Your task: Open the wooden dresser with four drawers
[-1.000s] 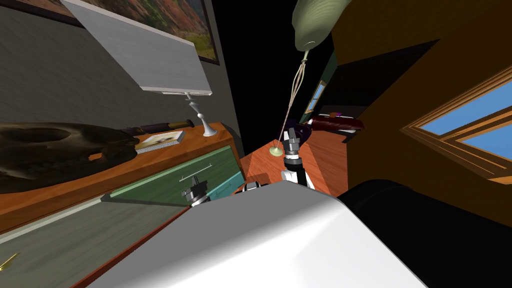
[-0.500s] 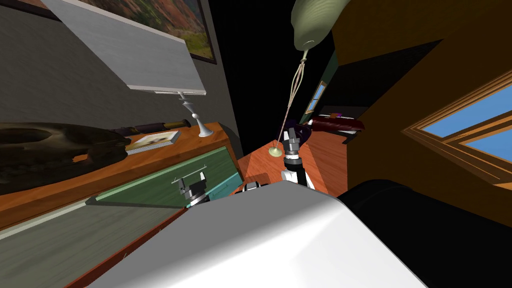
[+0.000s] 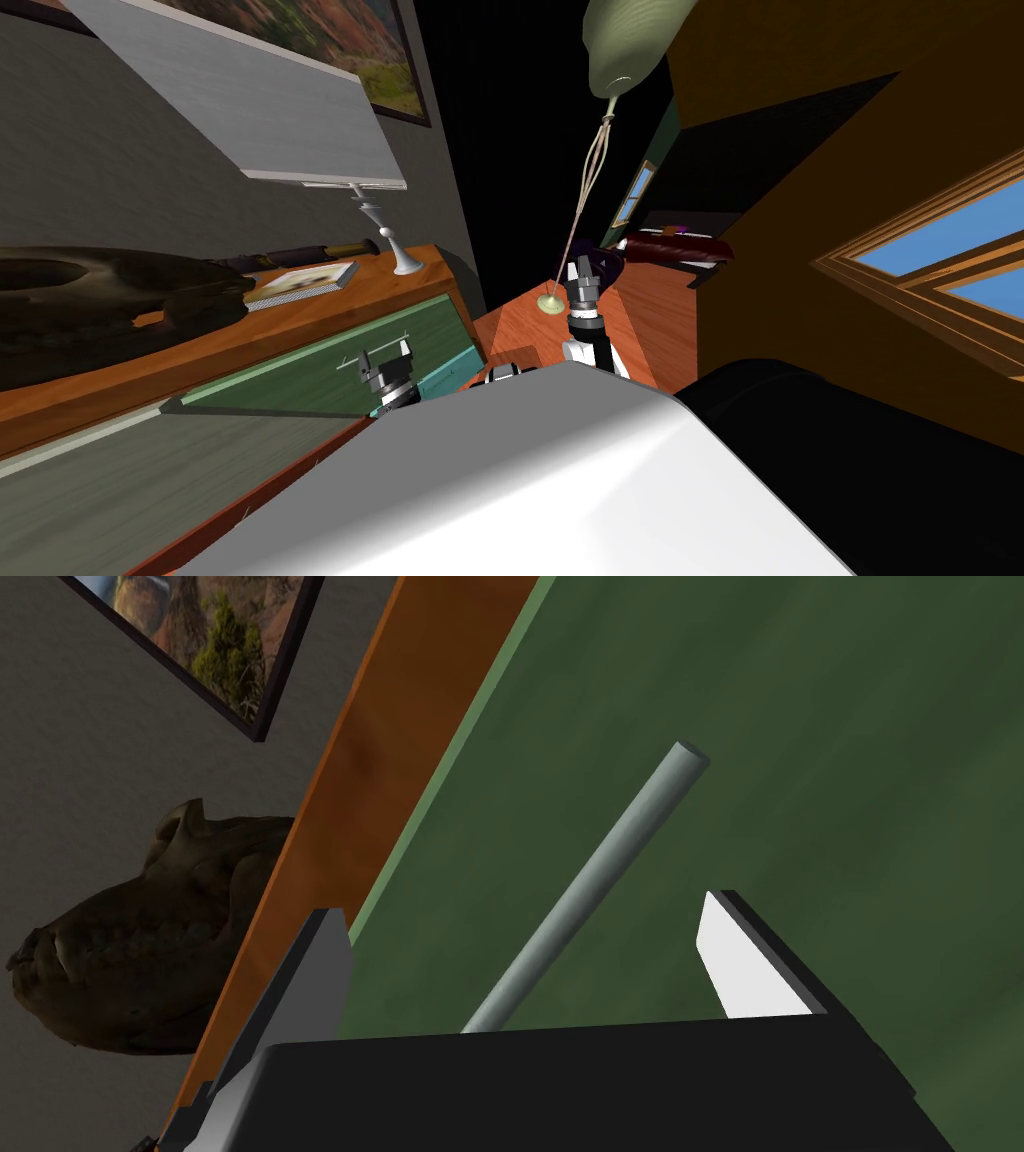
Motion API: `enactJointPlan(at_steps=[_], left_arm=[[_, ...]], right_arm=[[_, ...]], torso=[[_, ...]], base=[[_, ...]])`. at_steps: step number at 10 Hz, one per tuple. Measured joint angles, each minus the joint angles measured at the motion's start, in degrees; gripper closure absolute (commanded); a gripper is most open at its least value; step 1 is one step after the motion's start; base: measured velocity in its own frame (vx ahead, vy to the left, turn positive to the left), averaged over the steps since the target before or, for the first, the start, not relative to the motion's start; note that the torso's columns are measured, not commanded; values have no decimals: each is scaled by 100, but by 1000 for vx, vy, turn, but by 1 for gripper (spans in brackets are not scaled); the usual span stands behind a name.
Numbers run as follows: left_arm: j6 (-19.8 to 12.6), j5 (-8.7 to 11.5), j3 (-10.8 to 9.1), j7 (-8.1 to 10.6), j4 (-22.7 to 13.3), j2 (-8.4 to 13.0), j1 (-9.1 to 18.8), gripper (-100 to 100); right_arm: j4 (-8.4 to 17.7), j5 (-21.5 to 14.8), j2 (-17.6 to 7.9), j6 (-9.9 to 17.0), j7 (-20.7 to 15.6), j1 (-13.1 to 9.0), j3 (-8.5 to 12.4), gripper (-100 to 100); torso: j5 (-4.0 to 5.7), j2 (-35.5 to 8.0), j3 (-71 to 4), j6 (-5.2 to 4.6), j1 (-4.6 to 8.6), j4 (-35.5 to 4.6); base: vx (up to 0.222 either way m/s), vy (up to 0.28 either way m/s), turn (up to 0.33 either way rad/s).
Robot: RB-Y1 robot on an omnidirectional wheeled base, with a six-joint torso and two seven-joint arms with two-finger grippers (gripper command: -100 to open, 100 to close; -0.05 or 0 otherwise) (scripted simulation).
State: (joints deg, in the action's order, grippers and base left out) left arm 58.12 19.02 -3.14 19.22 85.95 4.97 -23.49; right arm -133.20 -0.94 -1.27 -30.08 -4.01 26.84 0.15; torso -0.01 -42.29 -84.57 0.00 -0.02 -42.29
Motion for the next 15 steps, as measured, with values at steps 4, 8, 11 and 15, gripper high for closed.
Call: enactJointPlan(at_steps=[4, 8, 11, 15], left_arm=[[-128, 13, -28, -23, 35, 17, 65, 100], [257, -42, 55, 29, -200, -26, -36, 100], [89, -94, 182, -104, 198, -154, -278, 100], [-144, -182, 388, -310, 684, -367, -632, 100]], right_arm=[[0, 0, 0, 0, 0, 0, 0, 0], [0, 0, 0, 0, 0, 0, 0, 0], [0, 0, 0, 0, 0, -2, 0, 0], [0, 0, 0, 0, 0, -1, 0, 0]], torso=[[0, -3, 2, 0, 0, 0], [-13, -1, 3, 9, -27, 2], [7, -38, 20, 12, -1, -16], [37, -44, 15, 17, 22, -40]], base=[[-1, 0, -18], [-13, 3, -9], [-100, -10, -3], [-70, -13, 2]])
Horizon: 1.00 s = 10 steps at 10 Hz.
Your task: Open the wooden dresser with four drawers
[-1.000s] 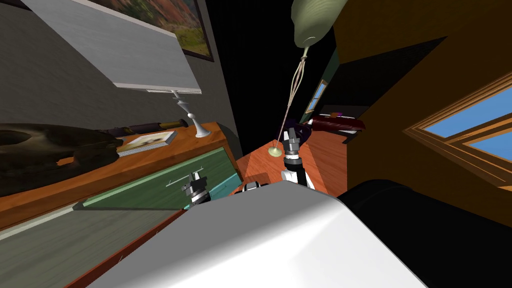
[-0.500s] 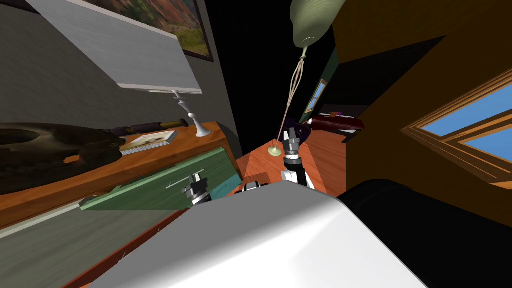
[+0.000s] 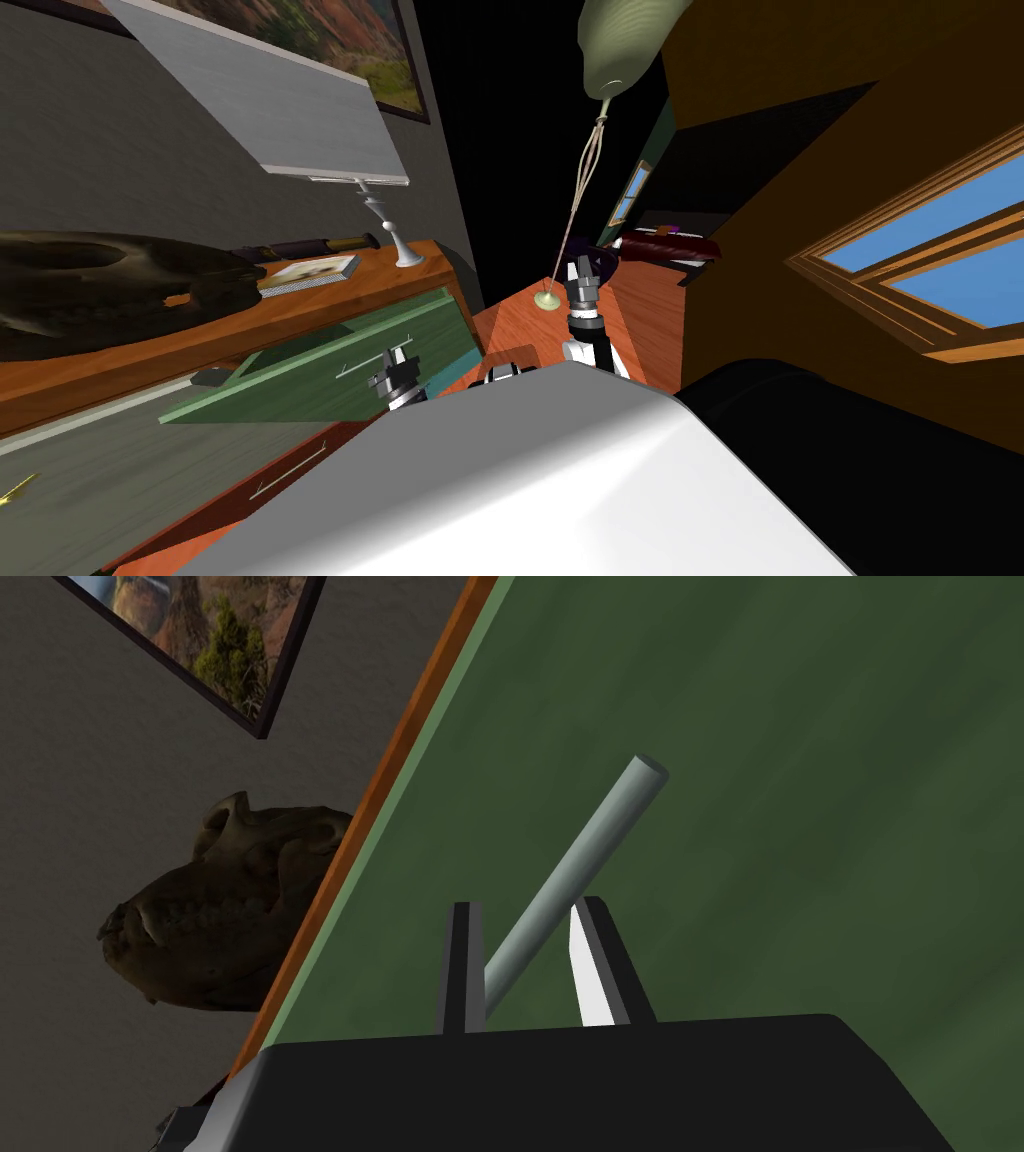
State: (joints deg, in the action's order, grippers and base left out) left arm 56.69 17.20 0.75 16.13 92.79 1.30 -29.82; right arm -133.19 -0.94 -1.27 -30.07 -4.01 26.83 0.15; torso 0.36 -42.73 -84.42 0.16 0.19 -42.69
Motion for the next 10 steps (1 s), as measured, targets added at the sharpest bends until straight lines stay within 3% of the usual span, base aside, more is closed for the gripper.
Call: enactJointPlan(at_steps=[1, 4, 9, 10], left_arm=[[-24, -4, 12, -13, -8, -7, -13, 100], [359, 202, 20, 170, -118, 162, -338, 100], [1309, 735, 48, 638, -374, 604, -1077, 100], [1545, 801, 54, 725, -559, 667, -1145, 100]], right_arm=[[0, 0, 0, 0, 0, 0, 0, 0], [-1, 0, 0, 0, 0, 1, 0, 0], [0, 0, 0, 0, 0, 1, 0, 0], [-1, 0, 0, 0, 0, 1, 0, 0]], torso=[[-8, 16, -6, -5, -4, 10], [-49, 68, -27, -28, -34, 50], [-105, 92, -17, -33, -67, 81], [-111, 92, -15, -27, -82, 81]], base=[[50, -69, -147], [59, -47, -51], [66, -74, -82], [39, -29, 9]])
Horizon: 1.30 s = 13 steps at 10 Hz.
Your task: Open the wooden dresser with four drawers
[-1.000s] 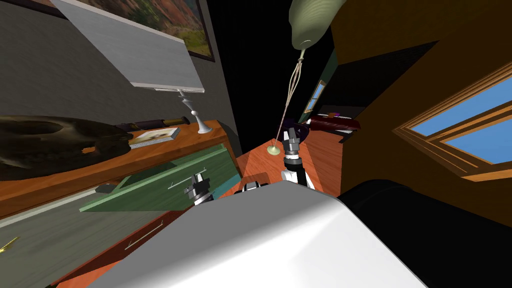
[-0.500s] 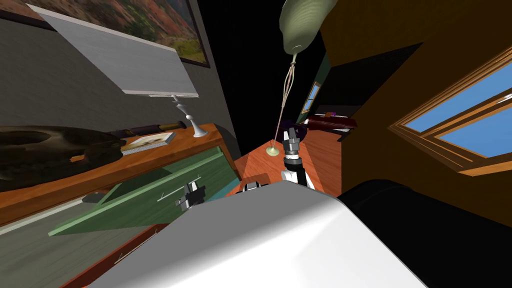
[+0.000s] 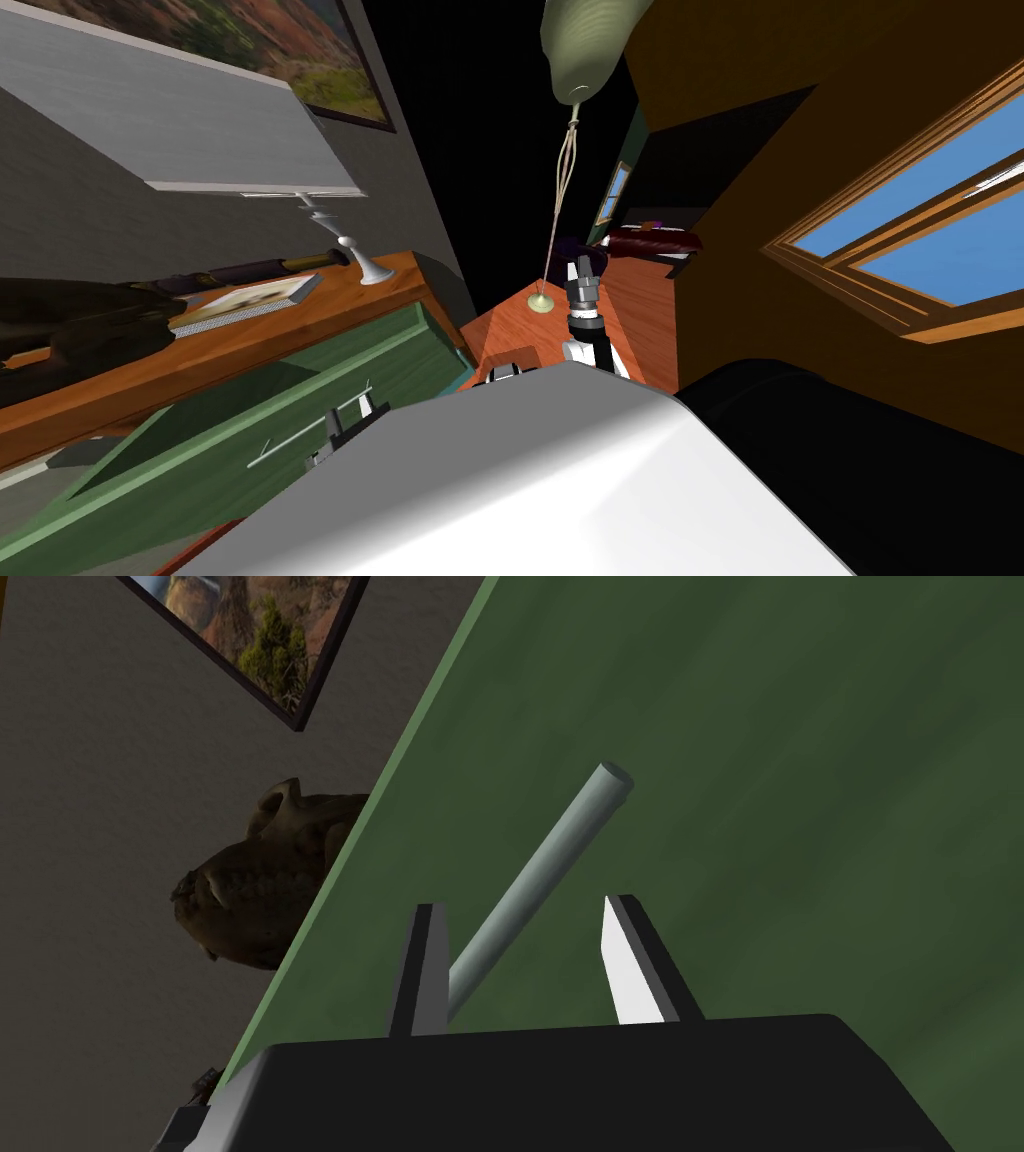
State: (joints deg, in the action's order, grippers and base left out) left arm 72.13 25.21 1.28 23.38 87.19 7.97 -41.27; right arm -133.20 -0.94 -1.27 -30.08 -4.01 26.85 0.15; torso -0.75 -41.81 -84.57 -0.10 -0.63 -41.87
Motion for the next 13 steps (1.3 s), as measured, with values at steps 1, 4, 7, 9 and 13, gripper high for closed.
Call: enactJointPlan(at_steps=[1, 4, 7, 9, 13], left_arm=[[147, 34, -4, 41, -23, 28, -77, 100], [812, 330, 43, 339, -315, 285, -464, 100], [1255, 586, 25, 543, -425, 495, -829, 100], [1577, 812, 25, 738, -657, 690, -1021, 100], [2167, 1085, 120, 1034, -740, 894, -1715, 100]], right_arm=[[0, 0, -1, 0, 0, 0, 1, 0], [0, 0, 0, 0, 0, 0, 0, 0], [0, 0, 0, 0, 0, 0, 0, 0], [0, 0, 0, 0, 0, 0, 0, 0], [0, 0, -1, 0, 0, 1, 1, 0]], torso=[[6, -9, 1, -1, -8, -9], [-14, -7, 12, 11, -12, -4], [-6, -23, 21, 2, -8, -20], [3, -26, 19, 11, -6, -24], [84, -61, 1, 18, 58, -46]], base=[[57, -43, -157], [80, -62, -72], [56, -45, -59], [83, -68, -93], [76, -58, -78]])
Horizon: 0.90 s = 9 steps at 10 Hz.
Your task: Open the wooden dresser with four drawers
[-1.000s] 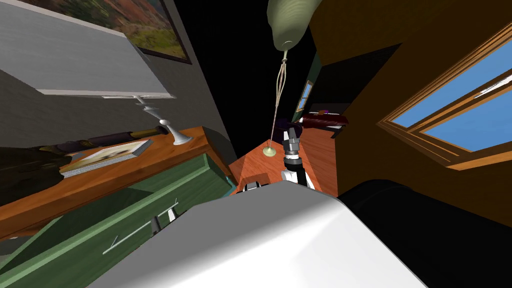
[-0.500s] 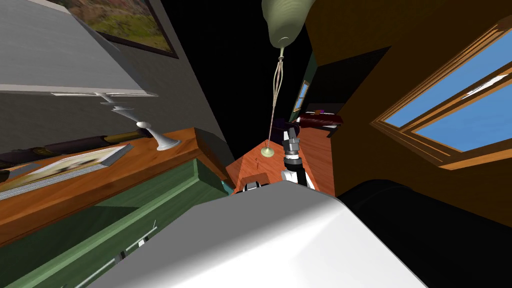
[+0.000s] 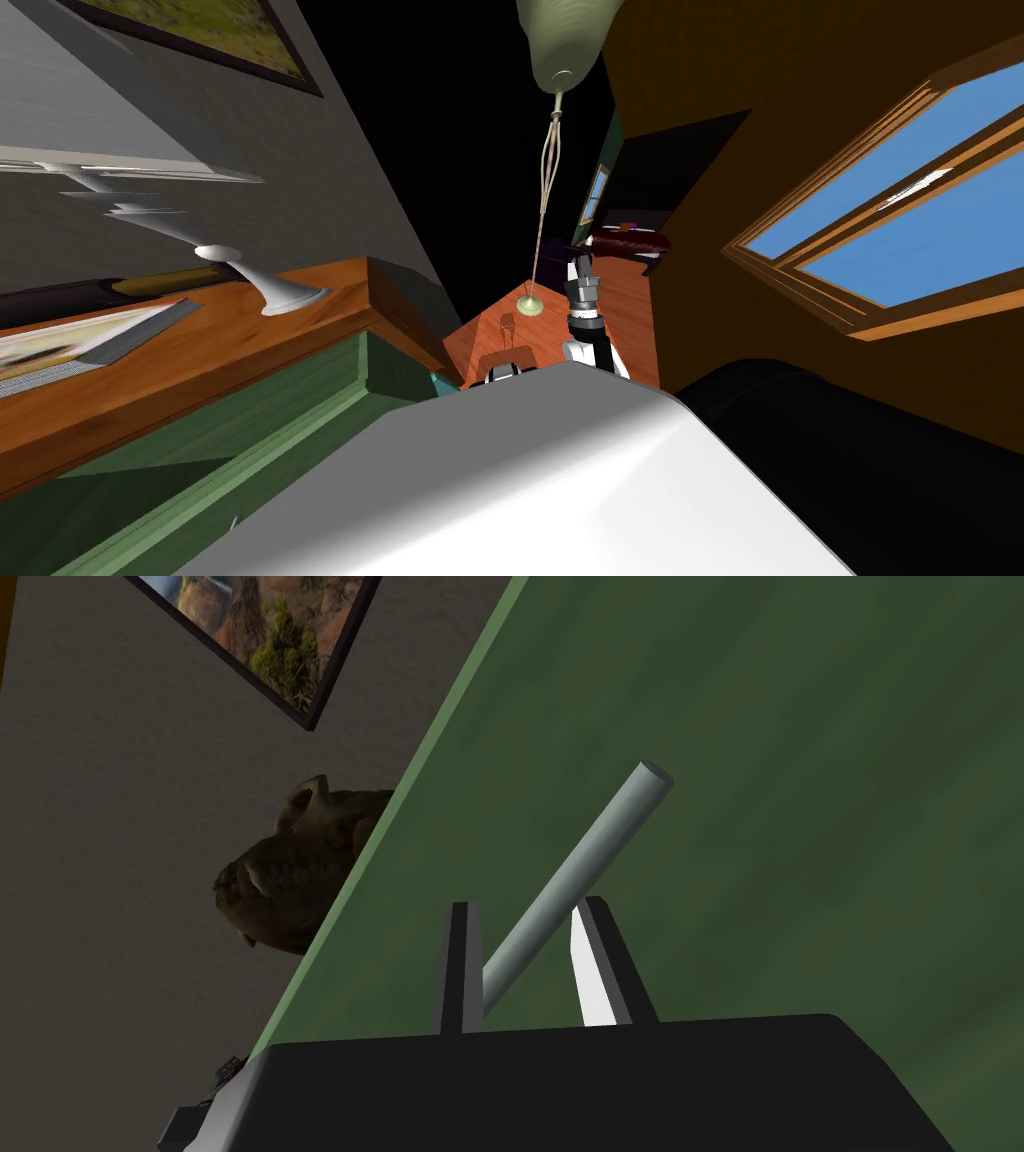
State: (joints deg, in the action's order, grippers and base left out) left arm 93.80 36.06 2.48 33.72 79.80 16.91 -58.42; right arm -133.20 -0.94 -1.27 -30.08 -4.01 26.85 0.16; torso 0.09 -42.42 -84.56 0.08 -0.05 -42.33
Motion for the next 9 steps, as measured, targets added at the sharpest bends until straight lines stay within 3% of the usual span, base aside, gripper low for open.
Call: enactJointPlan(at_steps=[2, 3, 4, 6, 9], left_arm=[[273, 223, 14, 223, -278, 185, -259, 100], [434, 239, 35, 284, -371, 188, -293, 100], [458, 234, 48, 290, -387, 183, -294, -100], [152, 183, 43, 137, 60, 274, -320, -100], [-274, 135, 34, -12, 439, 359, -232, -100]], right_arm=[[0, 0, 0, 0, 0, 0, 0, 0], [0, 0, 0, 0, 0, -1, 0, 0], [0, 0, 0, 0, 0, -1, 0, 0], [0, 0, 0, 0, 0, -1, 0, 0], [0, 0, 0, 0, 0, -1, 0, 0]], torso=[[17, -11, -2, 6, 9, -2], [35, -26, -4, 6, 17, -7], [28, -19, -1, 1, 25, -5], [-5, 0, 5, -7, 7, 1], [-10, 19, -4, -9, 5, 6]], base=[[51, -40, -28], [9, -5, -2], [-18, 5, 181], [-45, 10, 156], [-37, 7, 126]])
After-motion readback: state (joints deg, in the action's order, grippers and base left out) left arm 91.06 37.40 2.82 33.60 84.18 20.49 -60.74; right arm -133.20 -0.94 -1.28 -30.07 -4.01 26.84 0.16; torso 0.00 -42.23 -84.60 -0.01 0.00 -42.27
